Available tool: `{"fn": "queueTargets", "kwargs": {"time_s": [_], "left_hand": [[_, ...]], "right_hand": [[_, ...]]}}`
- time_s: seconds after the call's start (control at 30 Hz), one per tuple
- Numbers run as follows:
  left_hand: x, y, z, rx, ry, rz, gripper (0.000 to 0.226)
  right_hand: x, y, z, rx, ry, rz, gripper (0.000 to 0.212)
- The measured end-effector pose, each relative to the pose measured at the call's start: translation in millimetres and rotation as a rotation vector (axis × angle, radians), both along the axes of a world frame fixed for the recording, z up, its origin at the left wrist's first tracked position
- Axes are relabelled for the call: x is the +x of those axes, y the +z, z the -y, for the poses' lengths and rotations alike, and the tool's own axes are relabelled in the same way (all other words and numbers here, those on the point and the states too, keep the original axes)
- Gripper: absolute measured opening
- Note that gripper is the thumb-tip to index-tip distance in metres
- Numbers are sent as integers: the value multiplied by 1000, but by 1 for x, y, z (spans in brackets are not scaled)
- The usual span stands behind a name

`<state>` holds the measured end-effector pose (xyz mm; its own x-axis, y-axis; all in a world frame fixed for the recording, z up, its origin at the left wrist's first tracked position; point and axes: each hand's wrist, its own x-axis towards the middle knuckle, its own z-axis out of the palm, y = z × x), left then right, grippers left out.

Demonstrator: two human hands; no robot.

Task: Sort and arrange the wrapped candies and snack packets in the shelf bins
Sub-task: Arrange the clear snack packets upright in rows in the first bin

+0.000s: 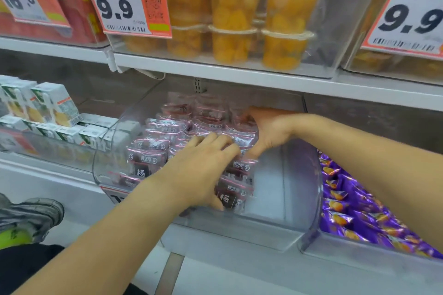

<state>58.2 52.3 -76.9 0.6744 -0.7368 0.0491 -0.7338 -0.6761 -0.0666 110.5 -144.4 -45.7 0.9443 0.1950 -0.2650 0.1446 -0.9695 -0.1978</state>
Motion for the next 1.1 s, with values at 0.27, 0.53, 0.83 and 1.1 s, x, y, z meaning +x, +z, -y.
{"fn": "queueTargets", "kwargs": {"time_s": [0.27,0.53,0.83,1.1], "left_hand": [[-1,-8,9,-71,55,146,77],[6,-7,4,-88,24,48,80],[2,-6,-6,-78,54,-62,92],[-4,0,-8,-188,55,-80,82]], "right_hand": [[1,-4,-1,56,4,172,76],[2,-5,9,119,15,96,82],[-24,11,-3,87,131,287,45],[-10,13,0,119,-9,207,17]]}}
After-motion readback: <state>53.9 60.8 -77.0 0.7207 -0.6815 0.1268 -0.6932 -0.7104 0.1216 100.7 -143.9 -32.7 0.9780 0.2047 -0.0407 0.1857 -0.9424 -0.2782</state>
